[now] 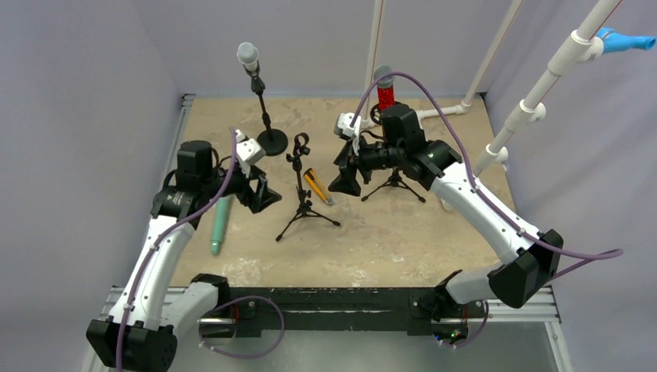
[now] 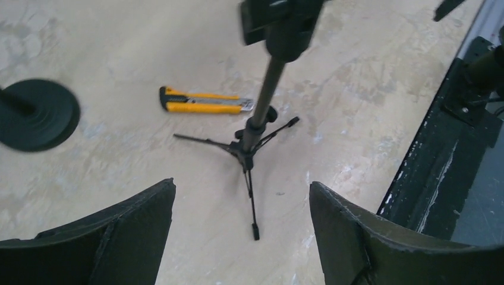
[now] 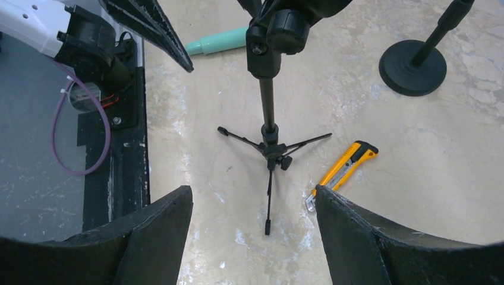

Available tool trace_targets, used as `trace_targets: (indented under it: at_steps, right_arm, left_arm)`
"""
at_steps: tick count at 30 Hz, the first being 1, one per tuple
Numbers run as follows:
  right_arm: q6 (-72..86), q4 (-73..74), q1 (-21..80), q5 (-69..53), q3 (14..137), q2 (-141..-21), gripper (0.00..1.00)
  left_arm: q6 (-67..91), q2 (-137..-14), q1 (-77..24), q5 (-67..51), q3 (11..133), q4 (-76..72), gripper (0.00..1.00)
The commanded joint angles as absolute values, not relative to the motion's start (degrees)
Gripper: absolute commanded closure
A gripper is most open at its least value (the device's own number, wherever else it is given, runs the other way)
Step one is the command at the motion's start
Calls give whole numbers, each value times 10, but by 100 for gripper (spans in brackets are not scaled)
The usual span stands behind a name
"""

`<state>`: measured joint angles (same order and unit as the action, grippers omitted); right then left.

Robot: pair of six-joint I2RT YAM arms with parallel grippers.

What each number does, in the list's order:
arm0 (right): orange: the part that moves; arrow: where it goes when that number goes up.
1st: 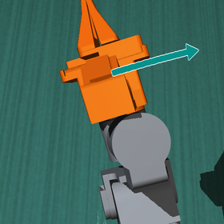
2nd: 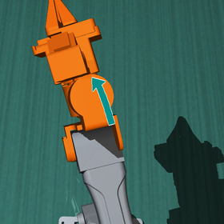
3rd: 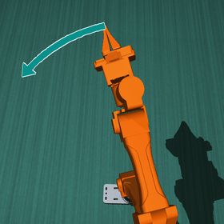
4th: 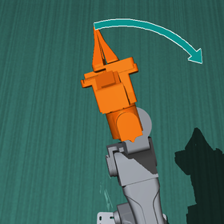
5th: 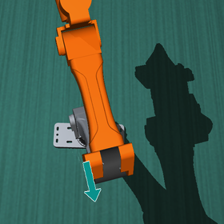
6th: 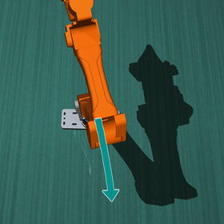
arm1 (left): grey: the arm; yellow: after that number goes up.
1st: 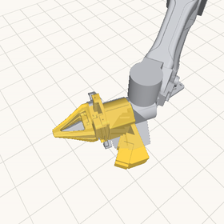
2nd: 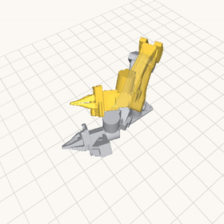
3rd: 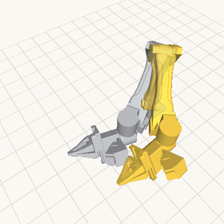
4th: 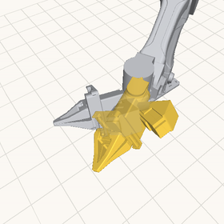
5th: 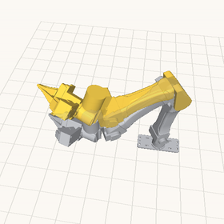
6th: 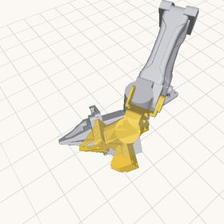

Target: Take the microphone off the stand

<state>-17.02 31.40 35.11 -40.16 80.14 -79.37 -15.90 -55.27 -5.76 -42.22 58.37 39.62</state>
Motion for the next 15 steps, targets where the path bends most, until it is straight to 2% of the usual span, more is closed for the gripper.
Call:
trace_targets:
  at_steps: [1, 11, 15]
  right_arm:
    - [-207, 340, 349, -422, 820, -783, 27]
    - [-227, 367, 349, -417, 816, -777, 28]
    - [-228, 366, 349, -417, 811, -776, 28]
  left_arm:
    - [-112, -534, -107, -465, 525, 203, 19]
    - [-128, -582, -164, -499, 461, 12, 20]
    - [-137, -611, -179, -509, 466, -25, 25]
